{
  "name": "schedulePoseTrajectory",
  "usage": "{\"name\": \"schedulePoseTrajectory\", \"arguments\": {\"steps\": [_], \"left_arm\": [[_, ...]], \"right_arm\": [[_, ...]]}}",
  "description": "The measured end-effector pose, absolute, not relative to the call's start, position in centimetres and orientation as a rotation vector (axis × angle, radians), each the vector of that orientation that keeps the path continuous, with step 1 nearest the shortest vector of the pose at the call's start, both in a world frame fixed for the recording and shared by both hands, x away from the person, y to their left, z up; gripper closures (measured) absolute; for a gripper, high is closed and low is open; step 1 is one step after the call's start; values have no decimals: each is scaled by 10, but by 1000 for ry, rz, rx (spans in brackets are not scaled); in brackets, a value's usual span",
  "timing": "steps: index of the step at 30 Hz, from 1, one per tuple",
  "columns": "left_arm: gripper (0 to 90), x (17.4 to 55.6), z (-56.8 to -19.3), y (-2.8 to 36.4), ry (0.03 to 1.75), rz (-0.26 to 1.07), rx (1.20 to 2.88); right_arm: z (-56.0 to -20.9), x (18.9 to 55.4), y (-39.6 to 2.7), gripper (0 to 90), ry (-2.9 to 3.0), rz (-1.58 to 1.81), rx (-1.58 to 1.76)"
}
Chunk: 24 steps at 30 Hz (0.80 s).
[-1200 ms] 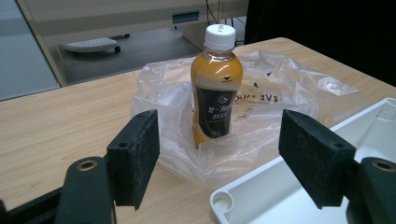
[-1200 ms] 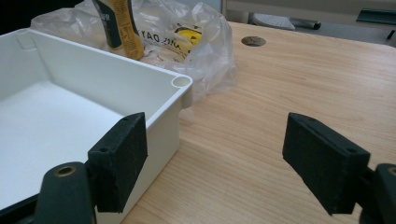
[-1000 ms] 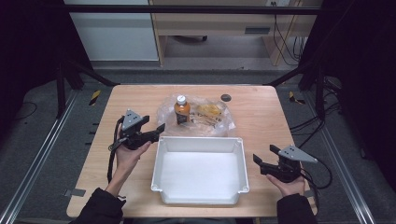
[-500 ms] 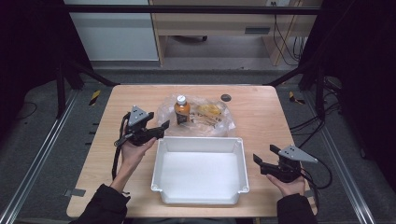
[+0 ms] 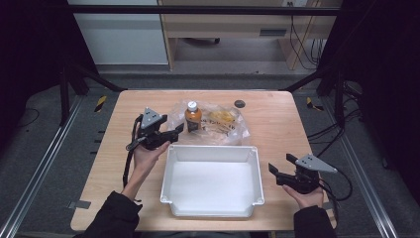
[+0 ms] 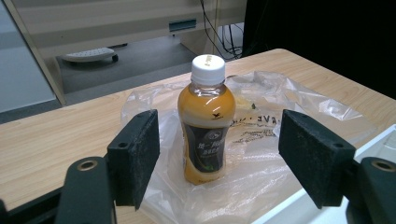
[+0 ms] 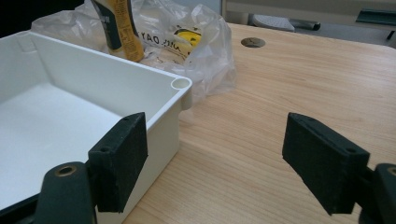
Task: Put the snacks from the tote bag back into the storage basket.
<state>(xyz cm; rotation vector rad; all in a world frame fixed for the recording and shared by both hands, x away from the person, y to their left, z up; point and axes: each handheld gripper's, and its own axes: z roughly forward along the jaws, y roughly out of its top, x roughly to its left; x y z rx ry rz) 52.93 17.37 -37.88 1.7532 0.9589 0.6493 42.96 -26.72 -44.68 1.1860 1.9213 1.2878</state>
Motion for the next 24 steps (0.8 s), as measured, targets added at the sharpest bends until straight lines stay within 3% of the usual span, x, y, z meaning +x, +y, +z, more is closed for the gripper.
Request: {"name": "schedulePoseTrajectory", "arguments": {"steps": [24], "left_arm": [[292, 548, -373, 159, 967, 653, 1735]], "right_arm": [[-447, 430, -267, 224, 1922, 1288, 1180]]}}
